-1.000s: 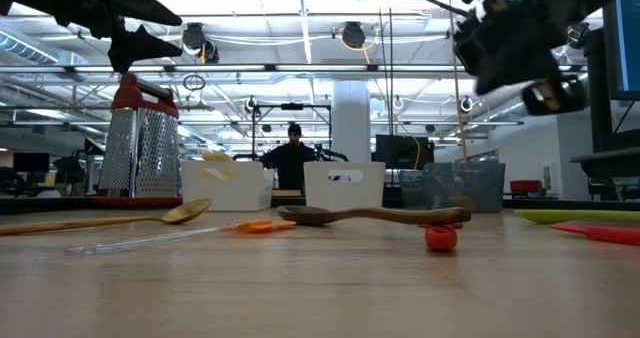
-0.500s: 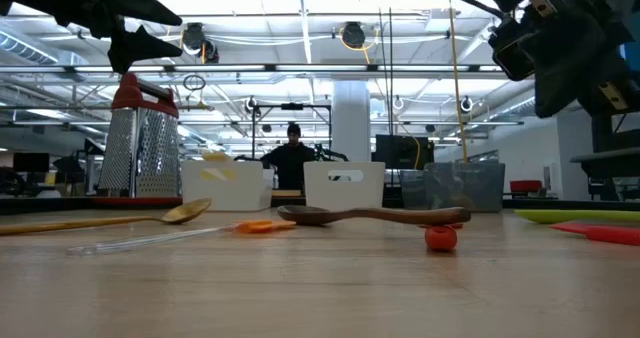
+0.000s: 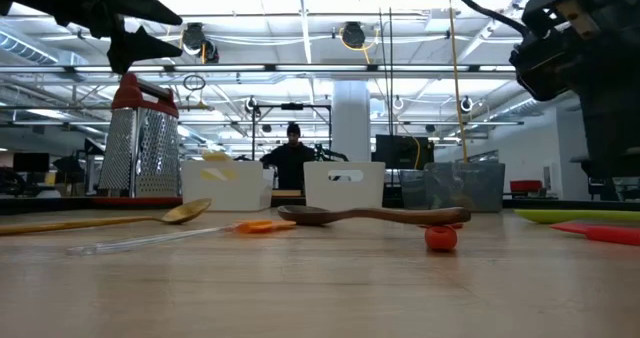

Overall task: Pick & Place Kitchen Items
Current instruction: Put the red spatula into the black bin

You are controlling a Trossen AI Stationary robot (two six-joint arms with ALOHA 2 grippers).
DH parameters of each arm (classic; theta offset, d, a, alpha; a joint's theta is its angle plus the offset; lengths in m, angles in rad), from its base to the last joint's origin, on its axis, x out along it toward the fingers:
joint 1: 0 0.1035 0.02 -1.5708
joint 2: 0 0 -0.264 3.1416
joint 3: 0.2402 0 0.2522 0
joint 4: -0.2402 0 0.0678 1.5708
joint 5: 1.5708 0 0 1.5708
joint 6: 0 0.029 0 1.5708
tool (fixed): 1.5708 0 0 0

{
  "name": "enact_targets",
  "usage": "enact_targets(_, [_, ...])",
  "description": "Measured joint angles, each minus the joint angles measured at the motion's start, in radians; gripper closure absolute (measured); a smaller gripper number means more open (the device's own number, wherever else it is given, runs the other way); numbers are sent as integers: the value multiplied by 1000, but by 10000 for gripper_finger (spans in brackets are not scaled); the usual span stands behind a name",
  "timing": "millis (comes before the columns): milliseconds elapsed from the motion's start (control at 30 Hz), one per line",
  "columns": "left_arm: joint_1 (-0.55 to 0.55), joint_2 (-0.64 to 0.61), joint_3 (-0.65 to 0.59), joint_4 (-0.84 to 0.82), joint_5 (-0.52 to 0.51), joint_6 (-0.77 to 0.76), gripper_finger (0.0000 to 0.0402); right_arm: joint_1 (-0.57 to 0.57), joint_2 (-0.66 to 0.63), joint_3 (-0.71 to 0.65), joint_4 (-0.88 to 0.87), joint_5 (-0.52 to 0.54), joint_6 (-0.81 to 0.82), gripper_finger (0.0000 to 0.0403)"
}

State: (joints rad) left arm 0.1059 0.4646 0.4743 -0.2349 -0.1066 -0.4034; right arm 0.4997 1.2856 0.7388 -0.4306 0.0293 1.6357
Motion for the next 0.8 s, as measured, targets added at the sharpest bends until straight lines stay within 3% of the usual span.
enact_targets(133, [0,0,0,0,1,-29,133,36,45,68,-52,0,0,403])
enact_targets(533, [0,0,0,0,2,-24,133,78,274,408,-452,57,13,403])
enact_targets(800, [0,0,0,0,2,-21,133,57,322,384,-409,22,10,403])
